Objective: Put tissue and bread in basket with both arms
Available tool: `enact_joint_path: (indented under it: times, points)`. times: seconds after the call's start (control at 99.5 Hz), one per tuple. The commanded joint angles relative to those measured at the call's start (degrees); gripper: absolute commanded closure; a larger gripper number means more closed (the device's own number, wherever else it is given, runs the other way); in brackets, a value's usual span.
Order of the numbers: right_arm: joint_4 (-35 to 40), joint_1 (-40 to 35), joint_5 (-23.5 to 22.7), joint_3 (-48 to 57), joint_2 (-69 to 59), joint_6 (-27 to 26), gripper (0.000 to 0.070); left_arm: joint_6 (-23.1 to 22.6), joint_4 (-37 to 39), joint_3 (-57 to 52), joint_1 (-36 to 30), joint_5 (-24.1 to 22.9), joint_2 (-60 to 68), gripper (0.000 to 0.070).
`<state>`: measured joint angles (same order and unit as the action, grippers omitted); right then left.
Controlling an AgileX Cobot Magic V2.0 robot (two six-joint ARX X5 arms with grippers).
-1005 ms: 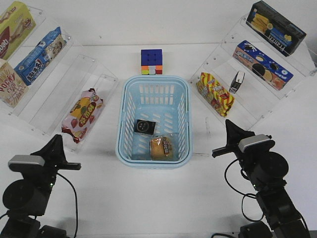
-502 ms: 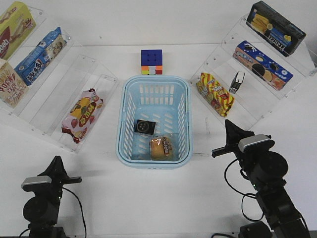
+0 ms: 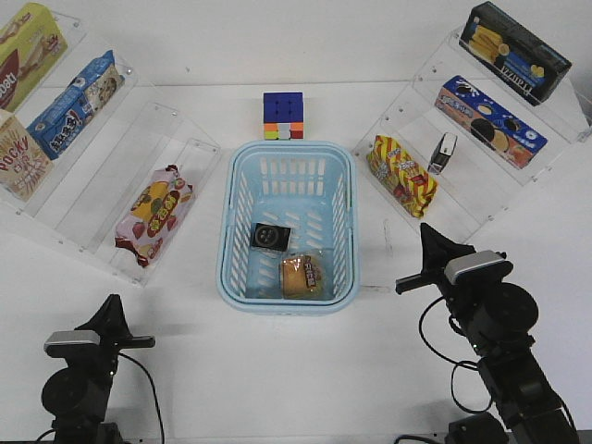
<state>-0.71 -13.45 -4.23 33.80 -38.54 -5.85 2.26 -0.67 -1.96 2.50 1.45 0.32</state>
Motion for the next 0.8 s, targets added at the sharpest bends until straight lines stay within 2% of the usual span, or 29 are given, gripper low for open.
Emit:
enact_joint_path:
  times: [0.0, 0.522, 0.603, 0.683, 0.794]
  points:
    - [-0.81, -0.17, 0.2, 0.74, -0.09, -0.35, 0.07, -0.72, 0.72, 1.16, 0.11, 0.04, -0.07, 0.0699]
    - [-0.83, -0.17, 0.24, 0.74, -0.07, 0.22, 0.07, -0.7, 0.72, 1.16, 0.11, 0.04, -0.09, 0.0699]
    - [-0.55, -0.17, 1.25, 0.72, 0.07, 2.91, 0.07, -0.72, 0.72, 1.16, 0.11, 0.04, -0.09, 0.0699]
    - [0.87, 0.13, 3.78, -0.33, 1.97, 9.07, 0.07, -0.72, 0.72, 1.16, 0.11, 0.04, -0.09, 0.0699]
    - [-1.25, 1.31, 3.87, -6.32, 7.74, 16.26, 0.07, -0.72, 0.72, 1.16, 0.11, 0.04, -0.09, 0.0699]
